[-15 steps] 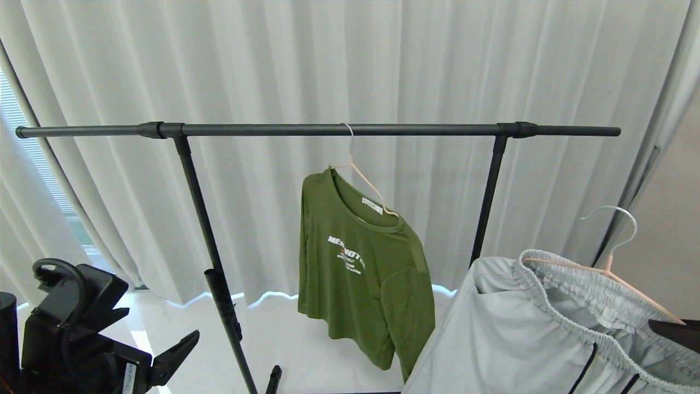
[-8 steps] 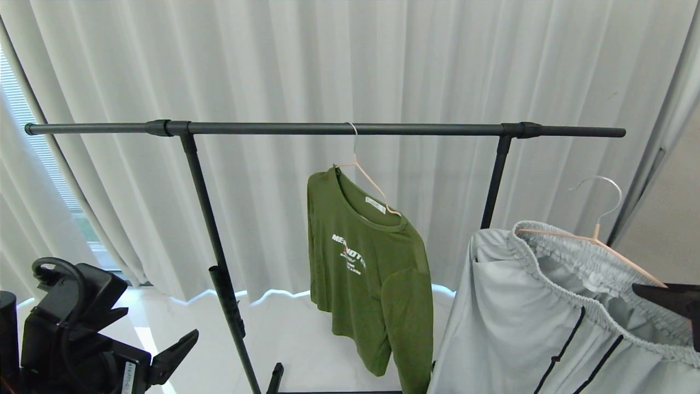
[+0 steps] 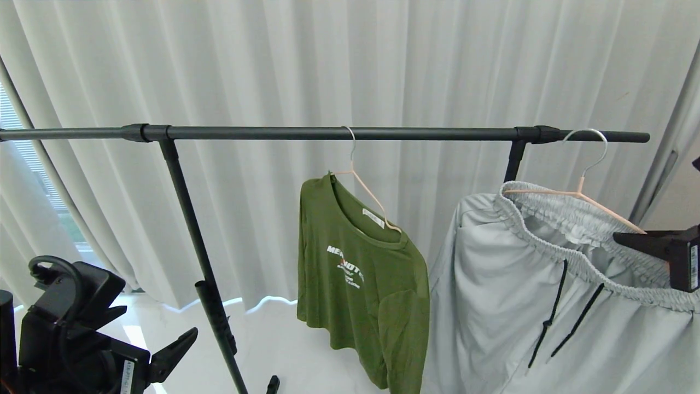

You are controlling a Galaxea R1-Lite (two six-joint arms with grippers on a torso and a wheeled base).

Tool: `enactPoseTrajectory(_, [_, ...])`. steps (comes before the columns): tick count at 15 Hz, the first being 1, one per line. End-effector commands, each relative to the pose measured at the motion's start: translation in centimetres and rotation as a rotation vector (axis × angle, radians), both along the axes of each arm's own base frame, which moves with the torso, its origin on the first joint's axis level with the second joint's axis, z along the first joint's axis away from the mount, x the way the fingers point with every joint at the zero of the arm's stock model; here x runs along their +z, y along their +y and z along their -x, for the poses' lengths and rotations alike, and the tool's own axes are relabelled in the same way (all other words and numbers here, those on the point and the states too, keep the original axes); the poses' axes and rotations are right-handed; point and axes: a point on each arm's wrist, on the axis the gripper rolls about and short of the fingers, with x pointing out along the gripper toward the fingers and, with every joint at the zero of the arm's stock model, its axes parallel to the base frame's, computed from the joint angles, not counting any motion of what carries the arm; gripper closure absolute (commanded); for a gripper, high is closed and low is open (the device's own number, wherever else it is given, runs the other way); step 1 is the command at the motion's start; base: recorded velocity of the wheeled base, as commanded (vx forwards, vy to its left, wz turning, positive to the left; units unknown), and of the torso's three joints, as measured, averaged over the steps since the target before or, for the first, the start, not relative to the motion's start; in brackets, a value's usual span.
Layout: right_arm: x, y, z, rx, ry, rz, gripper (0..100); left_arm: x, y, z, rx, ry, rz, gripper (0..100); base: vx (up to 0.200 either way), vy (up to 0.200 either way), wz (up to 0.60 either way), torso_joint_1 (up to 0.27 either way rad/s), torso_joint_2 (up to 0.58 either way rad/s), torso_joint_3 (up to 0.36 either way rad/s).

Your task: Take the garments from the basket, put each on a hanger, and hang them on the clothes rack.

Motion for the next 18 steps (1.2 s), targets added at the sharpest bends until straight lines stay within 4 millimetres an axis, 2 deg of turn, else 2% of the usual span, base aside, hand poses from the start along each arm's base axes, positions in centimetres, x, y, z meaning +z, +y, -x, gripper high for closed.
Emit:
enactPoseTrajectory(1, [-0.1,0.4,-0.8,0.017,0.010,0.002,100,0.0,0.0,0.0,0.000,-0.002,0.000,0,0.200,0.000,0.00,0.007,0.00,0.007])
enactPoseTrajectory(2, [0.1,0.5,-0.9,0.020,0.003,-0.001,100,0.0,0.0,0.0,0.000,-0.002,0.000,0,0.200,0.000,0.00,-0.002,0.00,0.002])
enactPoseTrajectory(6, [0.4,1.2,-2.1,0.043,0.001,-0.001,100,-0.1,-0.1,0.0,-0.007,0.002,-0.002,0,0.000,0.000,0.00,0.000,0.00,0.000])
enactPoseTrajectory(11, [-0.2,2.6,-7.1,0.049,-0.014,-0.002,100,-0.1,-0.1,-0.2,-0.009,0.008,-0.004,0,0.000,0.000,0.00,0.000,0.00,0.000])
enactPoseTrajectory(12, [0.1,3.1,-9.4,0.049,-0.018,-0.003,100,-0.1,-0.1,-0.3,-0.009,0.010,-0.004,0,0.000,0.000,0.00,0.000,0.00,0.000])
enactPoseTrajectory(13, [0.2,3.4,-10.7,0.049,-0.017,-0.002,100,-0.1,-0.1,-0.3,-0.009,0.010,-0.004,0,0.000,0.000,0.00,0.000,0.00,0.000])
enactPoseTrajectory(18, [-1.2,4.3,-14.6,0.020,0.020,0.024,100,0.0,-0.1,-0.2,-0.012,0.005,-0.009,0,0.000,0.000,0.00,0.000,0.00,0.000])
